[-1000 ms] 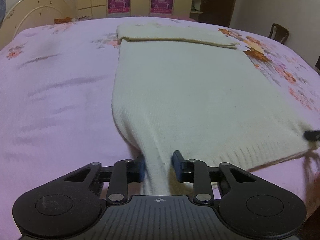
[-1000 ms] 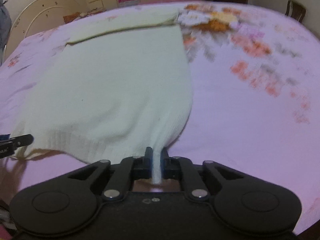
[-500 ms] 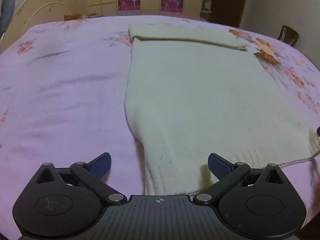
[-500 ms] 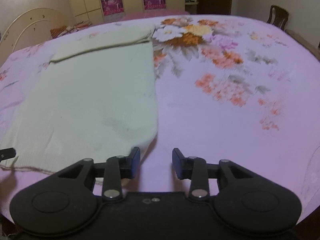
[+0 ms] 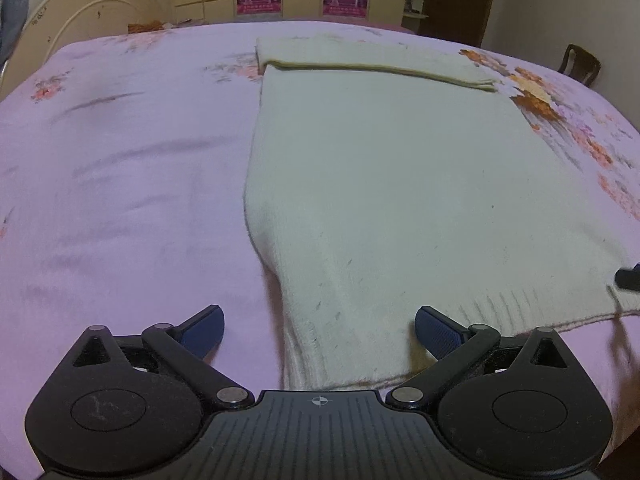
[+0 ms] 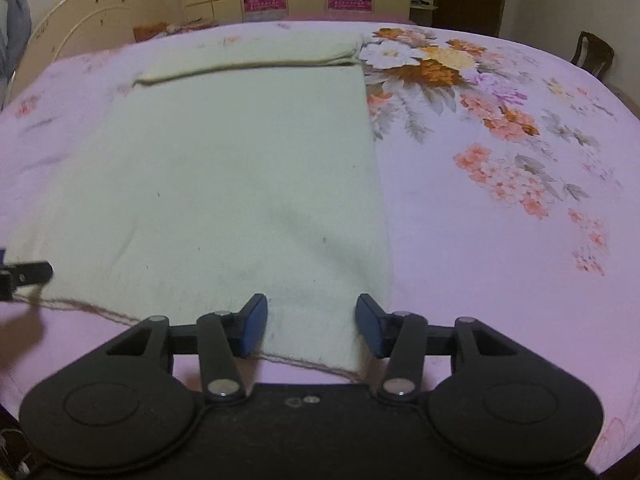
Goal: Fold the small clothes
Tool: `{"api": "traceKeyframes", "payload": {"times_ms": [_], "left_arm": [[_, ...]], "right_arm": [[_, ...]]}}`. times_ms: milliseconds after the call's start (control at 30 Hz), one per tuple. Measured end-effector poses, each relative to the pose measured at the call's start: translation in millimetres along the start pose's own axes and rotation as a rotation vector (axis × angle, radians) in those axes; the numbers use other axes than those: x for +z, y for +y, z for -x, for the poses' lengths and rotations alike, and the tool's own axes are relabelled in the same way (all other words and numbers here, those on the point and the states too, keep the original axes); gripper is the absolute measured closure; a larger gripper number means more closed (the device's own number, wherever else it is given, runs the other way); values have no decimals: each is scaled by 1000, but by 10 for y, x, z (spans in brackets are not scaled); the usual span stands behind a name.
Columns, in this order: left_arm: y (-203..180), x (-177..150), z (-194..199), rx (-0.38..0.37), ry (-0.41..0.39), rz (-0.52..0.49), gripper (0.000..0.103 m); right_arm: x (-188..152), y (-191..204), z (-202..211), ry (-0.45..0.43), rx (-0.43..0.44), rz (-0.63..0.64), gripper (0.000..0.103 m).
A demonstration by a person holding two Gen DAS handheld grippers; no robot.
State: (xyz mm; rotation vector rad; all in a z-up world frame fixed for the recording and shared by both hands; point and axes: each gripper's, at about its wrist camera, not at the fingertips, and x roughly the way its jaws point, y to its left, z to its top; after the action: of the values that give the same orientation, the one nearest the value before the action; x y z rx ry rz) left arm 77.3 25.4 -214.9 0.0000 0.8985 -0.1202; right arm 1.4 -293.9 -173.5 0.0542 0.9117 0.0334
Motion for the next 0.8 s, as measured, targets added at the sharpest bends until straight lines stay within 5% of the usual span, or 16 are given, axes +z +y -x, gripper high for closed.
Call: {"api": "traceKeyframes", "payload": {"times_ms": [300, 433, 600, 733, 800], "left_arm": [[77, -56, 71, -5, -23, -64, 2], [247, -91, 94, -65, 22, 12, 2], [342, -112, 88, -145, 24, 115, 28], [356, -85, 42, -182, 21, 160, 58], [343, -65, 4, -195, 26, 184, 58]], "right_arm": [[-69, -201, 120, -25, -78, -6, 53], [-166, -357, 137, 5, -62, -100, 54], [-178, -473, 102, 10, 60, -302, 54], [-147, -359, 15, 21, 39, -277, 54], [-136, -289, -13, 26, 39, -258, 57]]}}
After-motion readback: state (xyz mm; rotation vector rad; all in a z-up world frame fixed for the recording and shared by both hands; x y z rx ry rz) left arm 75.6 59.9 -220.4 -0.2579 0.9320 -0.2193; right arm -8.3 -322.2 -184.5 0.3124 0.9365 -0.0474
